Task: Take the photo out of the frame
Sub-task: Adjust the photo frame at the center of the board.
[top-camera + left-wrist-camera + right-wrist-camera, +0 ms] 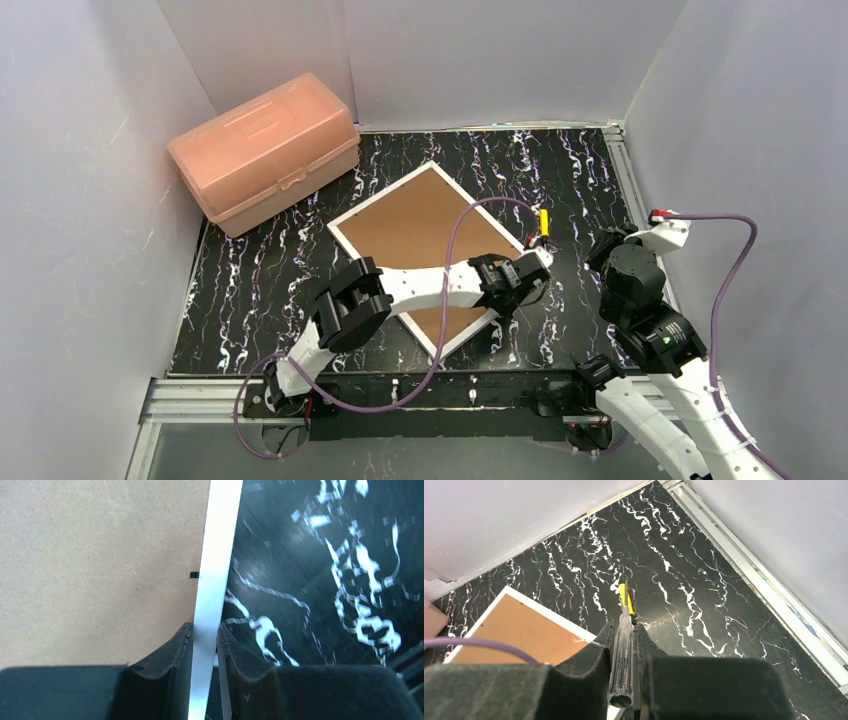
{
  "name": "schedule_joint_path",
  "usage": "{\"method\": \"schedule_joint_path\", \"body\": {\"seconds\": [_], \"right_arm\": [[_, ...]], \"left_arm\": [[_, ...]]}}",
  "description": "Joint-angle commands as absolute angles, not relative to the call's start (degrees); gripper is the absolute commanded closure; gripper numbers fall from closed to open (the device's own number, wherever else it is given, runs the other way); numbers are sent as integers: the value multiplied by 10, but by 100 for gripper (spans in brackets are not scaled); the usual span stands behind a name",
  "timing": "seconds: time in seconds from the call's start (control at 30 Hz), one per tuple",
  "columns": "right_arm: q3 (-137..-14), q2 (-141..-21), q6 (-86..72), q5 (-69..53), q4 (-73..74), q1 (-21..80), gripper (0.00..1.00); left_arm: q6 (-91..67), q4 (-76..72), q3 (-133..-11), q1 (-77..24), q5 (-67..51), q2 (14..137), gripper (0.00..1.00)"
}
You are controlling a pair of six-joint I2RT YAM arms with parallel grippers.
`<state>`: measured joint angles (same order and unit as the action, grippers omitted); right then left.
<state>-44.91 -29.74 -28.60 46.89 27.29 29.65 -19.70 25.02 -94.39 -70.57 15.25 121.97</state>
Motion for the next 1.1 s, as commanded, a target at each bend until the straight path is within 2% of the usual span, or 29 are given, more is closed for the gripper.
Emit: {"method": "schedule_joint_path", "body": {"seconds": [0.0, 0.2, 0.37, 0.6, 0.7, 0.87, 1.07], "right_arm": [[-472, -289, -298, 504, 276, 295, 99], [-481, -289, -304, 502, 285, 296, 99], [-492, -289, -305, 502, 297, 295, 99], [-488, -284, -322, 488, 308, 296, 99], [-491, -291, -326, 478, 312, 295, 99], [-485, -299, -327, 463, 311, 296, 99], [-461, -309, -331, 416, 290, 296, 99]], "left_arm": [[-231, 285, -991, -641, 138, 1269, 88], [-333, 193, -1046, -588, 4, 1310, 89], [-429, 155, -1088, -563, -31, 1345, 88], [-469, 111, -1162, -544, -66, 1389, 87], [-445, 121, -1173, -540, -79, 1368, 76], [-359, 166, -1099, -533, -66, 1263, 52], [-244, 276, -1000, -504, 1, 1109, 38]]}}
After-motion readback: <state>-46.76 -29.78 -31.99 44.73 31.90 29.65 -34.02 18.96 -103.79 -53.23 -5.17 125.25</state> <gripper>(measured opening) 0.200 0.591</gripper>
